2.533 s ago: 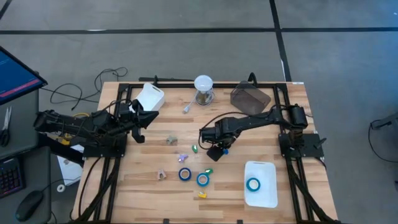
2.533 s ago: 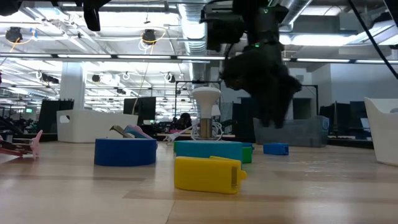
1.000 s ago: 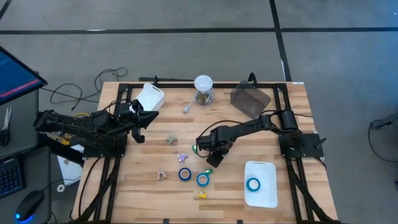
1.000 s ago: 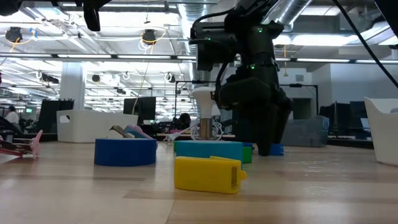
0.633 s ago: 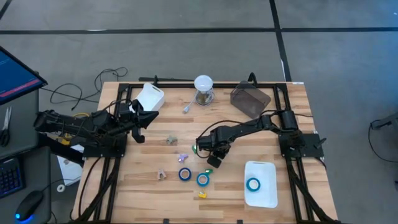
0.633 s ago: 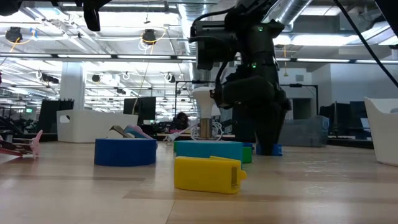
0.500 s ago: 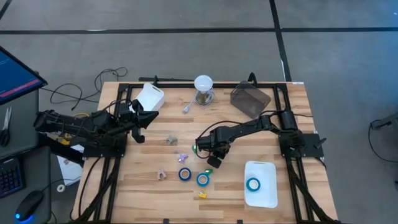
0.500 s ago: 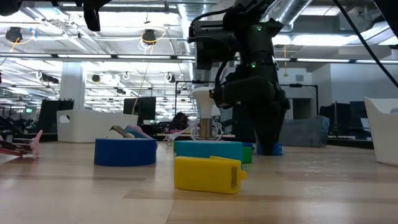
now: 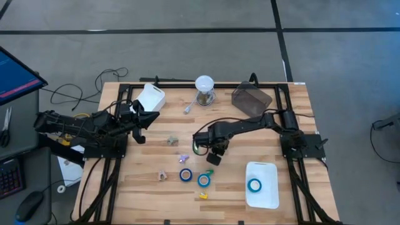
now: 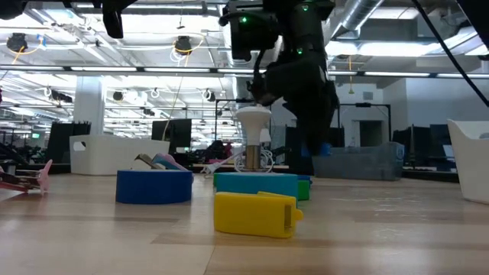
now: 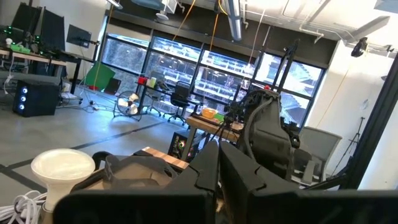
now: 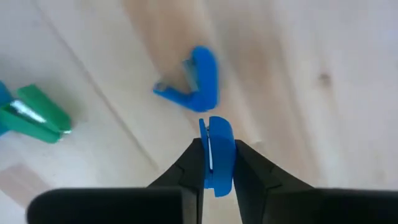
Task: Pick and place Stapler, Stapler remover, tape
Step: Put the right blue stapler into the black bin
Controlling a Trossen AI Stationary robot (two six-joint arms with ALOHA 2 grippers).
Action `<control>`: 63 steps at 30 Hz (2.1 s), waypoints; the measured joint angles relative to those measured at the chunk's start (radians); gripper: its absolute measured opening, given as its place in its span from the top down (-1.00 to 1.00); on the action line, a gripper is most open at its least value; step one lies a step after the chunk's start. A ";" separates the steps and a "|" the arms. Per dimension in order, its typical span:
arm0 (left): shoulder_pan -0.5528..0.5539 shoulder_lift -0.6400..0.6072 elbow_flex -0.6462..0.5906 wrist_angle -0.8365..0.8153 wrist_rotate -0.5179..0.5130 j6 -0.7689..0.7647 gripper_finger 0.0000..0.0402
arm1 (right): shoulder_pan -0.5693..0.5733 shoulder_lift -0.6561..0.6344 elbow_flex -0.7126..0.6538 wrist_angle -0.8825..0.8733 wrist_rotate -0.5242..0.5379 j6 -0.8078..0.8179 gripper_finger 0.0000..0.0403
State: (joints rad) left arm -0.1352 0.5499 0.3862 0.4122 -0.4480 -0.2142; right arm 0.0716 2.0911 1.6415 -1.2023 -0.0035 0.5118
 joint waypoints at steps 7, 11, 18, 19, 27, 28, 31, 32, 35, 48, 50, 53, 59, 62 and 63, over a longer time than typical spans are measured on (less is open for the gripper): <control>0.000 0.000 0.000 0.000 0.000 0.000 0.96 | -0.050 0.000 0.110 -0.134 0.076 -0.072 0.77; 0.000 0.000 0.000 0.000 0.000 0.000 0.96 | -0.075 -0.002 0.188 -0.184 0.122 -0.106 0.77; 0.000 0.000 0.000 0.000 0.000 0.000 0.96 | -0.119 -0.007 0.307 -0.271 0.226 -0.160 0.77; 0.000 0.000 0.000 0.000 0.000 0.000 0.96 | -0.126 -0.017 0.314 -0.281 0.243 -0.172 0.77; 0.000 0.000 0.000 0.000 0.000 0.000 0.96 | -0.220 -0.127 0.317 -0.320 0.322 -0.191 0.77; 0.000 0.000 0.000 0.001 0.000 0.000 0.96 | -0.235 -0.146 0.317 -0.322 0.323 -0.198 0.77; 0.000 0.000 0.000 0.001 0.000 0.000 0.96 | -0.285 -0.195 0.318 -0.324 0.326 -0.209 0.77; 0.000 0.000 0.000 0.001 0.000 0.000 0.96 | -0.301 -0.210 0.318 -0.325 0.330 -0.211 0.77; 0.000 0.000 0.000 0.000 0.000 0.000 0.96 | -0.353 -0.257 0.318 -0.338 0.352 -0.227 0.77; 0.000 0.000 0.000 0.000 0.000 0.000 0.96 | -0.557 -0.304 0.317 -0.369 0.349 -0.339 0.77; 0.000 0.000 0.000 0.000 0.000 0.000 0.96 | -0.583 -0.303 0.317 -0.369 0.344 -0.362 0.77; 0.000 0.000 0.000 0.000 0.000 0.000 0.96 | -0.617 -0.304 0.317 -0.369 0.344 -0.387 0.77; 0.000 0.000 0.000 0.000 0.000 0.000 0.96 | -0.686 -0.304 0.317 -0.369 0.337 -0.418 0.77; 0.000 0.000 0.000 0.000 0.000 0.000 0.96 | -0.718 -0.304 0.317 -0.369 0.319 -0.433 0.77; 0.000 0.000 0.000 0.000 0.000 0.000 0.96 | -0.727 -0.304 0.317 -0.369 0.318 -0.434 0.77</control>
State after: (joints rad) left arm -0.1356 0.5499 0.3859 0.4123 -0.4484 -0.2142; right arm -0.6555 1.7870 1.9587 -1.5713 0.3147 0.0782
